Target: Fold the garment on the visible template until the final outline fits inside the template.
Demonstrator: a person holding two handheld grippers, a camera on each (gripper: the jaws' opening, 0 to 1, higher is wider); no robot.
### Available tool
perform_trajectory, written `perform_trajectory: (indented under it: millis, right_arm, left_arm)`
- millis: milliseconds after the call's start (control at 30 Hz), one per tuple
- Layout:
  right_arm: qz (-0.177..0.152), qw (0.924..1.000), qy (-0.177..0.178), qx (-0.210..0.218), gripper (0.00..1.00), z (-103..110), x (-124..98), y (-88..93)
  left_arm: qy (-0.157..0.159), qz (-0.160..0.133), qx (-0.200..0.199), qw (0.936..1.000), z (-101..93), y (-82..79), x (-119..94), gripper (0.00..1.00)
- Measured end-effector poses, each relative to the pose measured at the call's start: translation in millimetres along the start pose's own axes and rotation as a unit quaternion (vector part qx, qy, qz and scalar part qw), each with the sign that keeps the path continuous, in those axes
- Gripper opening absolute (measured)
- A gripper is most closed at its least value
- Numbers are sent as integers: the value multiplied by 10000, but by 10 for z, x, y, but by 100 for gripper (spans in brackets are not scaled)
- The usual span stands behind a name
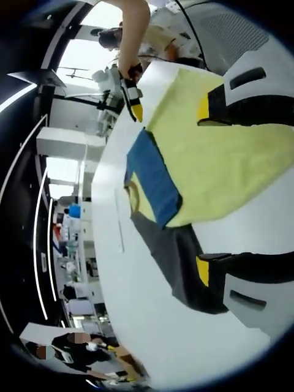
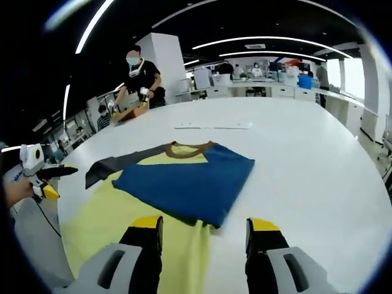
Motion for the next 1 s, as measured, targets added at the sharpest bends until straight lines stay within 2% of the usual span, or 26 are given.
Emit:
perform_trajectory:
  millis: [200, 400, 533, 633, 1000]
  right_arm:
    - [-23, 9997, 178, 184, 29, -88, 39, 81]
    - [-14, 9992, 295, 270, 17, -137, 100, 135]
    - [5, 9992, 306, 261, 13, -133, 143, 174]
    - [50, 9990, 325, 313, 11, -150, 189, 216]
    - [6, 9988, 258, 420, 5, -126, 306, 223]
  left_arm:
    - [-72, -1, -88, 9999, 59, -2, 162, 69]
    - [-190, 40, -121, 9997, 110, 21, 332, 57]
    - [-382, 30, -284, 9989, 177, 59, 402, 48]
    - [-492, 143, -327, 9982, 221, 112, 463, 42]
    - [-643, 398, -556, 9956, 322, 237, 608, 31]
Point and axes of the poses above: the point that each gripper's makers call its tool centre point, and the gripper's own axes: x roughly forward along the fingers, z roughly to its left, y roughly out of its underside, the point moved 8 cm from there along -x, roughly backward along the fingers, and after that the axes turned 1 degree about -z, right-handed, at the moved point
